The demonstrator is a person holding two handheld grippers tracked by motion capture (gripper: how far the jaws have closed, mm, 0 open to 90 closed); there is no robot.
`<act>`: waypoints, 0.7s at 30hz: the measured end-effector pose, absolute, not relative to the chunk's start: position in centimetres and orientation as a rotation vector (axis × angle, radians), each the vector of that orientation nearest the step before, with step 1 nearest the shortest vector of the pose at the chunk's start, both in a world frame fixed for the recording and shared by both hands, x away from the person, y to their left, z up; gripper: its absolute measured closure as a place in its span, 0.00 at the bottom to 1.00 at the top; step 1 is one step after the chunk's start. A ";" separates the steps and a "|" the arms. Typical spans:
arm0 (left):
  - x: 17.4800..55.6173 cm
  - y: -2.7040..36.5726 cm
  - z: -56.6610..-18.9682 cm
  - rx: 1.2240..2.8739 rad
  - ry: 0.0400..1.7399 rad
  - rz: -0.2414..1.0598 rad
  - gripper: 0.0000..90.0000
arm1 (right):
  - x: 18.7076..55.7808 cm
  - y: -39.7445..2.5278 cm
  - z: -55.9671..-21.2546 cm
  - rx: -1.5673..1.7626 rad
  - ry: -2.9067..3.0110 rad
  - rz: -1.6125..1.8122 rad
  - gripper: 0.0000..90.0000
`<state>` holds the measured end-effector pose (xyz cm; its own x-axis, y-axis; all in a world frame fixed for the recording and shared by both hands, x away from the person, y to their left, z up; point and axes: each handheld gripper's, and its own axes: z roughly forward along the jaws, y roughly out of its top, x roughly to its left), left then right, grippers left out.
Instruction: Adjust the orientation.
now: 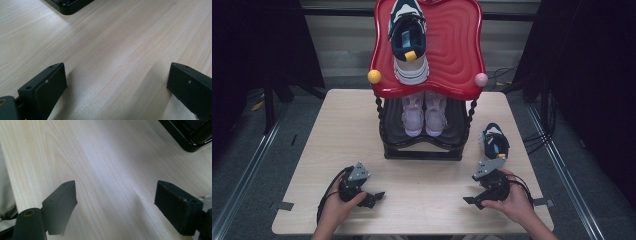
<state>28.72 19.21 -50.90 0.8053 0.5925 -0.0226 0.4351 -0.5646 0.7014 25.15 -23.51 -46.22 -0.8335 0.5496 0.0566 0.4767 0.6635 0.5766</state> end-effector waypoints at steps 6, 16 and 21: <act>28.7 19.2 -50.9 2.259 0.753 0.279 0.02 | 25.8 -23.9 -44.3 0.810 2.786 0.841 0.21; 28.7 19.2 -50.9 2.262 0.751 0.279 0.02 | 27.7 -24.8 -40.7 0.759 2.825 0.728 0.22; 28.7 19.2 -50.9 2.262 0.751 0.279 0.02 | 28.7 -25.3 -39.2 0.731 2.831 0.688 0.23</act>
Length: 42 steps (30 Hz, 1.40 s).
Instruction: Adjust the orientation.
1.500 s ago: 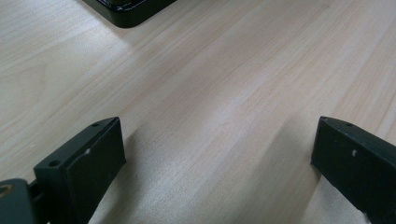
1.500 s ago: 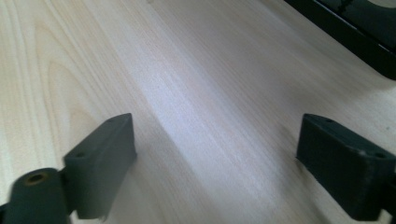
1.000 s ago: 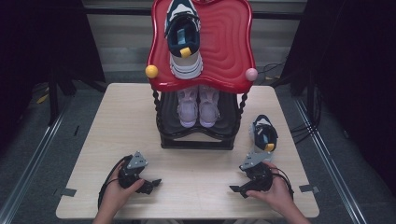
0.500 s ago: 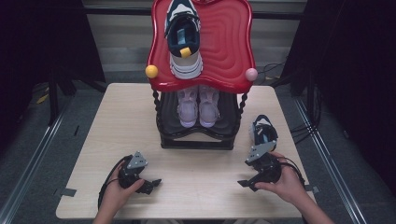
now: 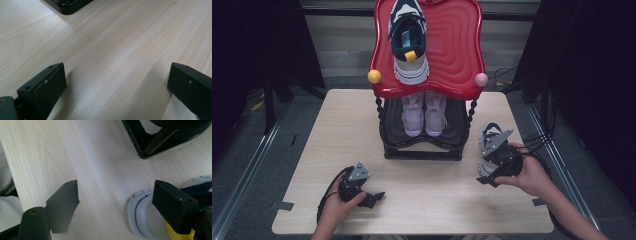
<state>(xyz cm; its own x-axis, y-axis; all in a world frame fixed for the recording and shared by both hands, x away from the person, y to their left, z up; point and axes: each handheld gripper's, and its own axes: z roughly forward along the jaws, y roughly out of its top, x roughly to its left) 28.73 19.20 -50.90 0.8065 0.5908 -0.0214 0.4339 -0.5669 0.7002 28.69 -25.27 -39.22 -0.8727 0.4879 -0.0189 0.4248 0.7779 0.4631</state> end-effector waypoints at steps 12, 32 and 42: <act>28.7 19.2 -50.9 2.260 0.747 0.275 0.01 | 30.7 -26.2 -37.4 0.739 2.817 0.563 0.24; 28.8 19.2 -50.9 2.273 0.738 0.281 0.00 | 33.3 -27.6 -38.6 0.773 2.874 0.356 0.31; 28.8 19.2 -50.9 2.273 0.737 0.280 0.00 | 33.9 -28.1 -40.3 0.799 2.915 0.292 0.45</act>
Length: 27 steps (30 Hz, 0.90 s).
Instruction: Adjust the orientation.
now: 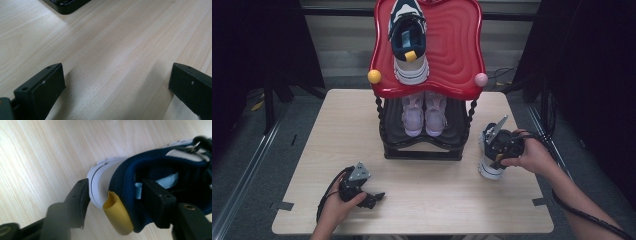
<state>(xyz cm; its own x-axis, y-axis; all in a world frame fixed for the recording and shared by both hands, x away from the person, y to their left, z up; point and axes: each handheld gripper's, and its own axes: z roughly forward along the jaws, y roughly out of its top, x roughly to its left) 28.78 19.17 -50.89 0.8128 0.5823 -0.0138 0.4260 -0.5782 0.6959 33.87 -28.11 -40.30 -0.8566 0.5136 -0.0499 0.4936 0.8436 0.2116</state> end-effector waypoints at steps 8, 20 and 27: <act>28.8 19.2 -50.9 2.273 0.736 0.281 0.00 | 34.2 -28.6 -41.1 0.794 2.948 0.258 0.53; 28.8 19.2 -50.9 2.273 0.737 0.281 0.00 | 34.4 -28.0 -41.0 0.733 2.972 0.189 0.65; 28.8 19.2 -50.9 2.273 0.736 0.281 0.00 | 33.8 -27.6 -40.8 0.650 2.980 0.203 0.73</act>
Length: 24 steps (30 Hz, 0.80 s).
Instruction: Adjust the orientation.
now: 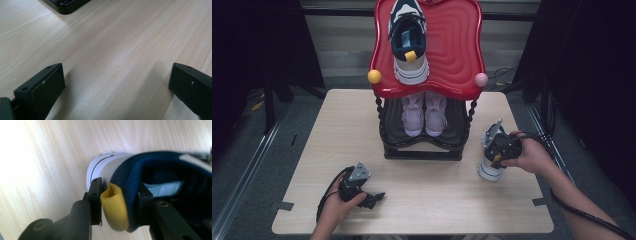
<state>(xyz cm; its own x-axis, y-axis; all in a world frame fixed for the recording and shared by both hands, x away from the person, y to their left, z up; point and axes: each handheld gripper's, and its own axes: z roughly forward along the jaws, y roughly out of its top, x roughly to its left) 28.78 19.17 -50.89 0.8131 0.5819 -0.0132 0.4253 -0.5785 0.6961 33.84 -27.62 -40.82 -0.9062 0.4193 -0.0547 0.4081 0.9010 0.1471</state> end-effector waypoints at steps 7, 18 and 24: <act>28.8 19.2 -50.9 2.274 0.736 0.281 0.00 | 33.1 -27.7 -40.6 0.643 3.012 0.197 0.75; 28.8 19.1 -50.9 2.270 0.741 0.272 0.00 | 33.0 -28.0 -40.5 0.693 3.043 0.209 0.70; 28.8 19.2 -50.9 2.273 0.735 0.278 0.00 | 33.4 -27.5 -41.3 0.771 3.065 0.135 0.69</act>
